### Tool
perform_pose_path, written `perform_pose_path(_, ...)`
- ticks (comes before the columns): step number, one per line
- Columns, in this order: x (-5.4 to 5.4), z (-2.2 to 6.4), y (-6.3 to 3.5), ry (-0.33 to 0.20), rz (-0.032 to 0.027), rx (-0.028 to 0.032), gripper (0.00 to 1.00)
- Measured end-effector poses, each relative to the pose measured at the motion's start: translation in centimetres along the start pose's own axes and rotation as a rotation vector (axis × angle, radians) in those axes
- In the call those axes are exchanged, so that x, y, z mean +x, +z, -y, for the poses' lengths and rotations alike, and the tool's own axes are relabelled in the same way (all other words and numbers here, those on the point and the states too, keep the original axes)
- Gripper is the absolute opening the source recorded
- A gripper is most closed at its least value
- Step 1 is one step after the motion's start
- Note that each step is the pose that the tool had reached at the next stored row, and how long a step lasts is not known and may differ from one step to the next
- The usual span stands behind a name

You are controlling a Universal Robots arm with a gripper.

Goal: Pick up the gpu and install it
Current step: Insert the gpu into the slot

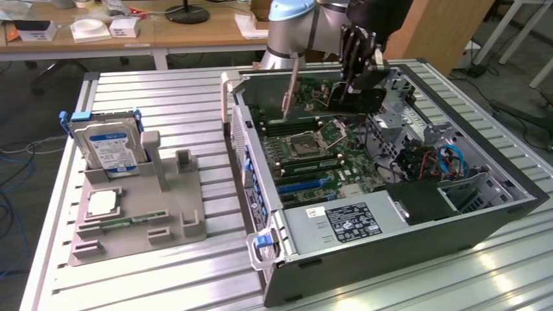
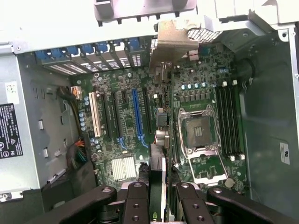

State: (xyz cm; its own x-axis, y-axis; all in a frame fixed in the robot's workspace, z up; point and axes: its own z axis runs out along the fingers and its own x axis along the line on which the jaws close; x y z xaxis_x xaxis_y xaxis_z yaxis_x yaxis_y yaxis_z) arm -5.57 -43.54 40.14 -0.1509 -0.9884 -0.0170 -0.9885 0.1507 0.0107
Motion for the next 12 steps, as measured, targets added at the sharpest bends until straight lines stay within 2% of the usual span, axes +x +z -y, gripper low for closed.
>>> perform_pose_path(12,0.06,0.0,0.0,-0.089,-0.0007,-0.0016,0.27)
